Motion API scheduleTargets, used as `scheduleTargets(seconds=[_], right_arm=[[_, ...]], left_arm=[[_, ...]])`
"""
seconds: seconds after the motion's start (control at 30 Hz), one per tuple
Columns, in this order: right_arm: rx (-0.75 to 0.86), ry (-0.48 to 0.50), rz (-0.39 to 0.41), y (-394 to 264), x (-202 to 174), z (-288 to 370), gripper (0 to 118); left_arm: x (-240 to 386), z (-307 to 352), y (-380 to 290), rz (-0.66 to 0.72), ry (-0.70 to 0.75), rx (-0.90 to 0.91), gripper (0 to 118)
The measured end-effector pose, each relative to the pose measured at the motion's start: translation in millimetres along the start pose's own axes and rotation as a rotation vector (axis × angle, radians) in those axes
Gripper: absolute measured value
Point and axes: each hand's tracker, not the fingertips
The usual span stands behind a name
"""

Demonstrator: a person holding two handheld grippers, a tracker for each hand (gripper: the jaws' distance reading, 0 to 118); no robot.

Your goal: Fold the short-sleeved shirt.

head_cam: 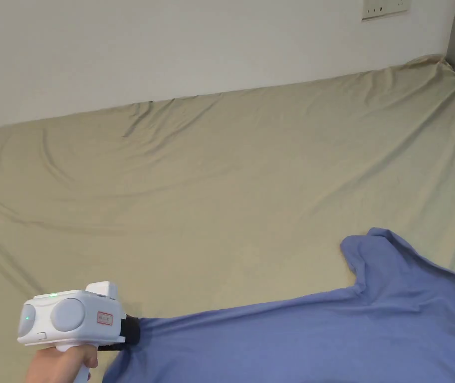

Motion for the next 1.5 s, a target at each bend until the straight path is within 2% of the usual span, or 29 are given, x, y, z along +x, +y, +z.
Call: scheduleTargets(seconds=[0.1, 0.17, 0.27, 0.37, 0.4, 0.43, 0.47, 0.5, 0.53, 0.6, 0.63, 0.67, 0.73, 0.77, 0.83, 0.87, 0.9, 0.97, 1.03, 1.1, 1.17, 1.27, 1.4, 1.5], right_arm=[[-0.031, 0.017, 0.009, -10.4, -3.1, -11.8, 1], [-0.077, 0.039, 0.034, -21.7, -4.2, -29.5, 1], [-0.225, 0.064, 0.077, -45.8, -9.5, -78.7, 0], [-0.464, 0.147, 0.059, -79.9, -6.7, -164.8, 1], [-0.579, 0.154, 0.080, -90.2, -8.3, -195.5, 12], [-0.664, 0.156, 0.081, -102.1, -9.6, -225.4, 47], [-0.727, 0.160, 0.092, -111.7, -10.6, -249.8, 91], [-0.799, 0.166, 0.095, -124.0, -11.7, -278.1, 118], [-0.872, 0.159, 0.143, -135.1, -16.3, -303.3, 111], [-0.856, 0.150, 0.229, -142.3, -31.1, -328.3, 96], [-0.891, 0.122, 0.295, -154.7, -18.5, -354.6, 96], [-0.930, 0.114, 0.327, -158.6, -19.2, -366.1, 96], [-0.998, 0.115, 0.302, -170.5, -18.7, -384.4, 90], [-1.030, 0.106, 0.277, -165.6, -31.8, -381.5, 81], [-1.031, 0.113, 0.222, -165.7, -35.3, -377.5, 40], [-1.021, 0.111, 0.241, -165.0, -37.8, -374.1, 22], [-1.015, 0.120, 0.250, -162.7, -38.5, -369.4, 8], [-1.020, 0.131, 0.271, -161.3, -38.6, -366.8, 5], [-0.956, 0.119, 0.282, -152.8, -37.1, -361.0, 4], [-0.907, 0.125, 0.234, -142.0, -35.0, -353.0, 3], [-0.860, 0.163, 0.241, -130.5, -32.3, -337.1, 3], [-0.755, 0.171, 0.349, -115.1, -32.2, -296.1, 3], [-0.630, 0.193, 0.304, -95.4, -16.9, -220.2, 3], [-0.595, 0.188, 0.311, -81.9, -7.7, -157.9, 3]], left_arm=[[6.5, 14.4, -2.1, -0.089, 0.010, 0.045, 1], [7.5, 22.9, -2.2, -0.096, 0.025, 0.086, 1], [7.8, 34.5, -2.1, -0.073, -0.011, 0.129, 1], [15.6, 47.0, -8.3, -0.057, -0.049, 0.127, 1], [16.7, 48.8, -9.0, -0.058, -0.047, 0.132, 1], [17.7, 50.5, -9.7, -0.055, -0.056, 0.126, 1], [19.1, 53.1, -9.4, -0.059, -0.057, 0.126, 1], [20.0, 54.8, -9.3, -0.063, -0.058, 0.126, 1], [21.1, 55.7, -9.1, -0.066, -0.056, 0.122, 1], [21.6, 56.8, -7.7, -0.078, -0.051, 0.122, 1], [22.0, 57.2, -7.7, -0.078, -0.050, 0.121, 1], [22.3, 57.4, -8.2, -0.077, -0.051, 0.119, 1], [22.8, 56.1, -8.3, -0.074, -0.049, 0.118, 1], [23.0, 55.2, -8.7, -0.073, -0.047, 0.115, 1], [23.1, 54.1, -10.2, -0.074, -0.040, 0.115, 1], [21.7, 52.2, -8.9, -0.072, -0.041, 0.111, 1], [21.2, 51.2, -8.8, -0.066, -0.041, 0.109, 1], [21.0, 50.0, -8.7, -0.050, -0.049, 0.107, 1], [19.3, 48.3, -6.8, -0.036, -0.048, 0.111, 1], [20.3, 53.6, -10.1, -0.038, -0.043, 0.135, 1], [17.8, 60.7, -13.5, -0.053, -0.042, 0.165, 1], [10.6, 78.1, -28.8, -0.051, -0.060, 0.223, 1], [1.1, 113.0, -65.9, -0.060, -0.086, 0.310, 1], [-7.7, 144.2, -98.3, -0.035, -0.125, 0.336, 1]])
